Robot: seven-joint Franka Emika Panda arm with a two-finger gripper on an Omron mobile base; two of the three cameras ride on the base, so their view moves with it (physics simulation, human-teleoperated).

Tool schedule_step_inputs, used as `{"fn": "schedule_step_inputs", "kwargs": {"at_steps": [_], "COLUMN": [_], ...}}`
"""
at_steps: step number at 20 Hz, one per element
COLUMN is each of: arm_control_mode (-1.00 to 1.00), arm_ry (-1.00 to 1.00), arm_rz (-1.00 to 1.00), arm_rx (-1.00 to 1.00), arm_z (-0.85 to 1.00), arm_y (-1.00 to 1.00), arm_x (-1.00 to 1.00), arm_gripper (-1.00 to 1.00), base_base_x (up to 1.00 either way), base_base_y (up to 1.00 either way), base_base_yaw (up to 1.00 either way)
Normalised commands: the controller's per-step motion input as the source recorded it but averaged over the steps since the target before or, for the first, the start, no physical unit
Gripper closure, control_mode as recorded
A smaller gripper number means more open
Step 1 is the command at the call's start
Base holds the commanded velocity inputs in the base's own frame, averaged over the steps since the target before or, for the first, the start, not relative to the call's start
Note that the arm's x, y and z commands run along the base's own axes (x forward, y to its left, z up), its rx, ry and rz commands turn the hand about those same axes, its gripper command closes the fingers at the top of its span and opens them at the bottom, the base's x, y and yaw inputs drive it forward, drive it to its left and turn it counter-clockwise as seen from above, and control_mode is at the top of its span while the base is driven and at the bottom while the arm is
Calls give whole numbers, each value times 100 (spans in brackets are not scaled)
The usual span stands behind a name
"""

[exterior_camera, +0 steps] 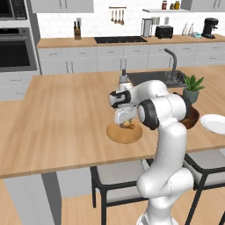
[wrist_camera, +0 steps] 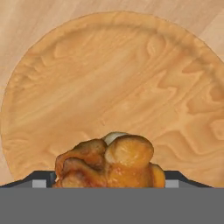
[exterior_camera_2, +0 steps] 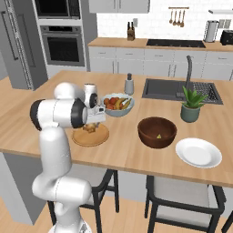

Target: Pick the chicken drumstick and lemon wedge from their plates and place them in the bowl. Then put the bowl in the fridge.

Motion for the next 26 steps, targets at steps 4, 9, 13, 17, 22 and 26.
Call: {"fn": "schedule_step_inputs", "kwargs": {"at_steps": [4,9,13,17,22,26], "arm_control_mode": [-100,-100,-100,-100,-100,-100], "arm_ry": [-12,-13,-11,0,1,0], "arm_rz": [-11,-18,-22,-26,-25,-26], "arm_rx": [0,0,-1,0,-1,-3], "arm_z": [100,88,75,66,58,10], "arm_y": [-37,-59,-57,-76,-79,-71], "arm_x": [-97,-79,-53,-10,-8,1], "arm_gripper": [100,100,100,100,100,100], "base_base_x": [0,0,0,0,0,0], "base_base_y": [0,0,0,0,0,0], "base_base_yaw": [0,0,0,0,0,0]}}
